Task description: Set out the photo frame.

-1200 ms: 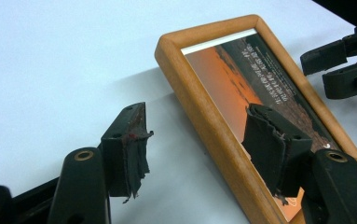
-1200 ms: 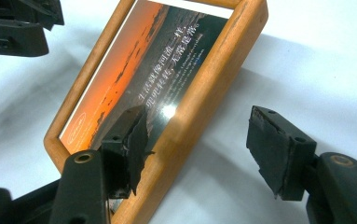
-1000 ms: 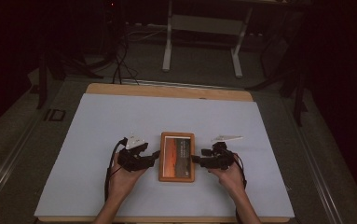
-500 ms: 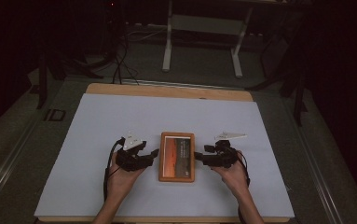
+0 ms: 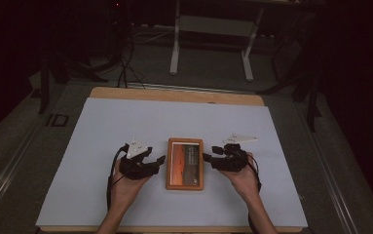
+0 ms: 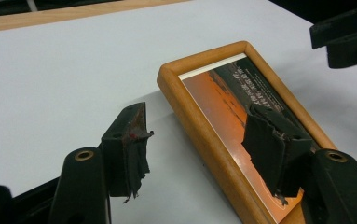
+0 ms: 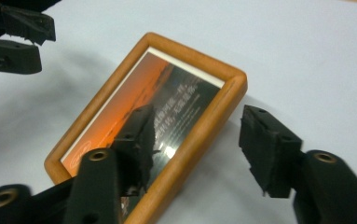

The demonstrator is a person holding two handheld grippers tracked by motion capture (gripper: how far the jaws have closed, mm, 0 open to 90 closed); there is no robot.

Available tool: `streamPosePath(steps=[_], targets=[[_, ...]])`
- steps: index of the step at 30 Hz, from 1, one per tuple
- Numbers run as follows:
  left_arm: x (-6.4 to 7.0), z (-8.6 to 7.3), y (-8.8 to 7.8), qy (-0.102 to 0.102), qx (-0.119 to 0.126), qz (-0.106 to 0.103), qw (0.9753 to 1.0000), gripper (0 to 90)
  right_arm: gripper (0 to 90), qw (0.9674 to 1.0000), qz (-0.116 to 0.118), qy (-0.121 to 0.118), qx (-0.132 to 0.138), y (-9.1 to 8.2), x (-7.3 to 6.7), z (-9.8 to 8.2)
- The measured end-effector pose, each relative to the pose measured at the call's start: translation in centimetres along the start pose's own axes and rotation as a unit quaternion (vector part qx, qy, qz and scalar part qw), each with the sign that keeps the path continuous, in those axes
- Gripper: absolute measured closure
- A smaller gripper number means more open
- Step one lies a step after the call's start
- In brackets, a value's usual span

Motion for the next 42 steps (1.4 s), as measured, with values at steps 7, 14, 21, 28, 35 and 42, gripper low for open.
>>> streamPosePath(steps=[7,14,21,28,35,42], targets=[[0.1,0.0,-0.1,0.001,-0.003,-0.003,1.0,40.2,62.5,0.9999,-0.005,-0.004,0.009,0.6,0.0,0.7],[0.2,-0.1,-0.1,0.006,-0.004,-0.003,1.0,40.5,73.5,0.9995,-0.021,-0.017,0.014,1.4,0.2,1.5],[0.3,-0.3,0.2,0.01,-0.011,-0.001,0.9999,41.1,89.8,0.9988,-0.032,-0.032,0.019,1.8,0.7,2.1],[0.3,-0.2,0.0,0.008,-0.008,-0.004,0.9999,41.0,90.0,0.9974,-0.046,-0.054,0.013,2.7,1.2,2.2],[0.4,-0.2,0.0,0.008,-0.009,-0.004,0.9999,41.0,90.0,0.9968,-0.05,-0.063,0.007,3.9,1.3,2.1],[0.1,0.0,-0.3,0.007,-0.003,-0.002,1.0,41.0,90.0,0.9963,-0.056,-0.065,0.005,4.6,1.5,2.1]])
Point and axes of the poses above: each handheld gripper's, and its own axes: y roughly forward along the jaws, z roughly out of its top, x roughly to its right, the point moved 10 cm from there along y, roughly forward along the jaws, and after that the axes turned 10 degrees about -y, right-handed, at the moved point
